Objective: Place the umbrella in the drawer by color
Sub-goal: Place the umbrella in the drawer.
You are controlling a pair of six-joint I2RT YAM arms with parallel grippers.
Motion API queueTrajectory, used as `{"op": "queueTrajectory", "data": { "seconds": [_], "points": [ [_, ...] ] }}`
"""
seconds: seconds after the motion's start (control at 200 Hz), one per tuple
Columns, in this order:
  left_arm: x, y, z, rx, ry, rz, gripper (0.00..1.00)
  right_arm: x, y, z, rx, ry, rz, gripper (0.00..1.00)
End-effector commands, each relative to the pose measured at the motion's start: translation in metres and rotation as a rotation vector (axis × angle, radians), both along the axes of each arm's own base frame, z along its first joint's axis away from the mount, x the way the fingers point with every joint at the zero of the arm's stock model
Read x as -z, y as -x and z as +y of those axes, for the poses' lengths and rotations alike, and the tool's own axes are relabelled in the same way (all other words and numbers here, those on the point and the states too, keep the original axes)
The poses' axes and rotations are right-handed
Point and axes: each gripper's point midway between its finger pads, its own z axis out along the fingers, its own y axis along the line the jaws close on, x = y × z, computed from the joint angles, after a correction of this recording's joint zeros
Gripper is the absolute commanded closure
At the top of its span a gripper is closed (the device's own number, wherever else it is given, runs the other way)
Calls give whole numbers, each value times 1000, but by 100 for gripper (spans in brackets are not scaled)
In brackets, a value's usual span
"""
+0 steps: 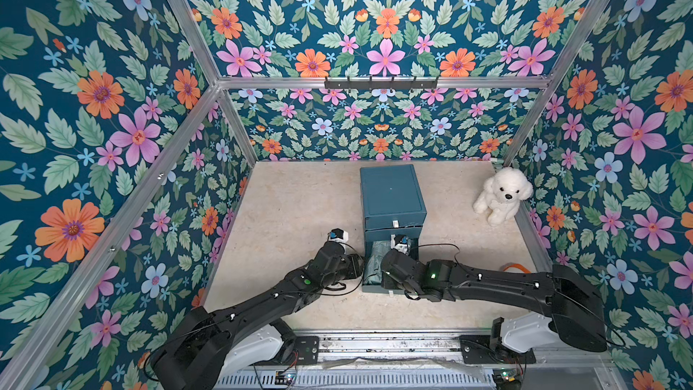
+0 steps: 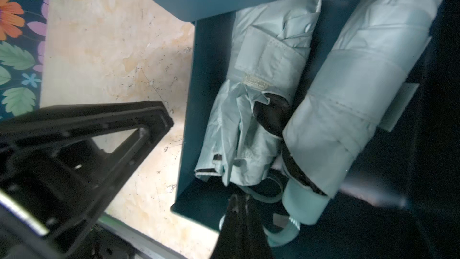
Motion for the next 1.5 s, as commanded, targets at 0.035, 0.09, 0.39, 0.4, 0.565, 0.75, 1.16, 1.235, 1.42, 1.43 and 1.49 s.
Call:
{"op": "queueTrajectory", "data": {
  "seconds": [0.035,0.09,0.39,0.4,0.565,0.75,1.16,1.235,1.42,1.43,1.49],
  "points": [
    [-1,-1,0,4,-8,-15,56,13,0,11,-13,8,20,98],
    [-2,-1,0,5,-10,-16,56,19,0,12,-13,22,26,98],
    [-5,0,1,10,-11,-21,55,12,-6,9,-2,33,8,98],
    [-5,0,1,10,-11,-21,55,10,-7,9,-3,30,3,98],
    [-40,-12,-1,1,-23,-87,52,-31,-11,-2,15,-13,-74,73],
    [-99,-40,4,-68,-101,-195,40,-50,-6,-35,70,-24,-117,56],
    [-145,-115,6,-164,-206,-258,22,-8,70,-42,-67,-162,-103,52],
    [-149,-122,1,-137,-181,-270,20,6,71,-42,-55,-179,-91,50],
    [-158,-129,-20,-34,-116,-302,15,16,62,-37,-15,-230,-139,47],
    [-158,-129,-22,-29,-112,-301,15,16,62,-37,-13,-230,-142,47],
    [-159,-127,-31,16,-82,-306,14,18,58,-38,1,-226,-166,46]
  ]
}}
